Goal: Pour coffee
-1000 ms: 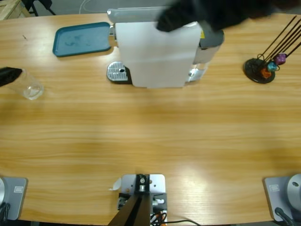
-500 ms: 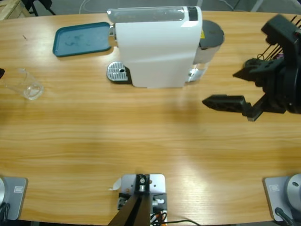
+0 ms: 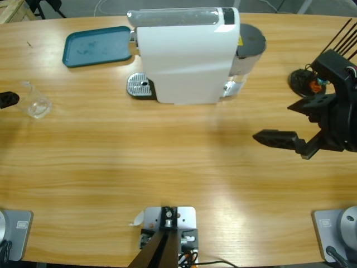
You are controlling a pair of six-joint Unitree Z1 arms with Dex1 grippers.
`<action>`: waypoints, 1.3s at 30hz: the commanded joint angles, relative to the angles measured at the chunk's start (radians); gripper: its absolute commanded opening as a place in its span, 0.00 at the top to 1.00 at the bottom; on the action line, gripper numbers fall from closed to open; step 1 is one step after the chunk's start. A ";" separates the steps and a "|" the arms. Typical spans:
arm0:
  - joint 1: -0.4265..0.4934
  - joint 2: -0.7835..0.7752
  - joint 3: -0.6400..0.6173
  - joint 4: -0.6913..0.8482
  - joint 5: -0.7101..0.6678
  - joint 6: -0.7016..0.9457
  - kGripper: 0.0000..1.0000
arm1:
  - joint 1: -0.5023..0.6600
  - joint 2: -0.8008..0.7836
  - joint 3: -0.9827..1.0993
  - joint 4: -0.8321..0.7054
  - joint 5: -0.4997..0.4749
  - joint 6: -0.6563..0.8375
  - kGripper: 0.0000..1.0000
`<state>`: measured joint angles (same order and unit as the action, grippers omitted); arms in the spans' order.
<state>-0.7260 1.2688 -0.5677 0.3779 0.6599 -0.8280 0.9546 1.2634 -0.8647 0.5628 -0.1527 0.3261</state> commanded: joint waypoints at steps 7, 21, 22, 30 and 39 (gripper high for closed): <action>0.042 0.150 0.040 -0.158 0.001 0.029 0.00 | -0.031 0.112 0.000 -0.038 -0.034 0.019 0.00; 0.042 0.282 0.086 -0.323 0.026 0.032 0.07 | -0.031 0.130 0.012 -0.032 -0.027 0.024 0.00; 0.042 0.283 0.090 -0.329 0.032 0.034 0.13 | -0.031 0.133 0.012 -0.032 -0.027 0.025 0.00; 0.037 0.287 0.144 -0.401 0.032 0.101 0.89 | -0.031 0.146 0.009 -0.030 -0.025 0.025 0.00; 0.036 0.219 0.175 -0.442 0.042 0.113 0.97 | -0.033 0.158 0.015 -0.051 -0.021 0.034 0.00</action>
<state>-0.6916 1.5246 -0.4206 -0.0443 0.6861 -0.7273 0.9363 1.3834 -0.8688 0.5219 -0.1715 0.3472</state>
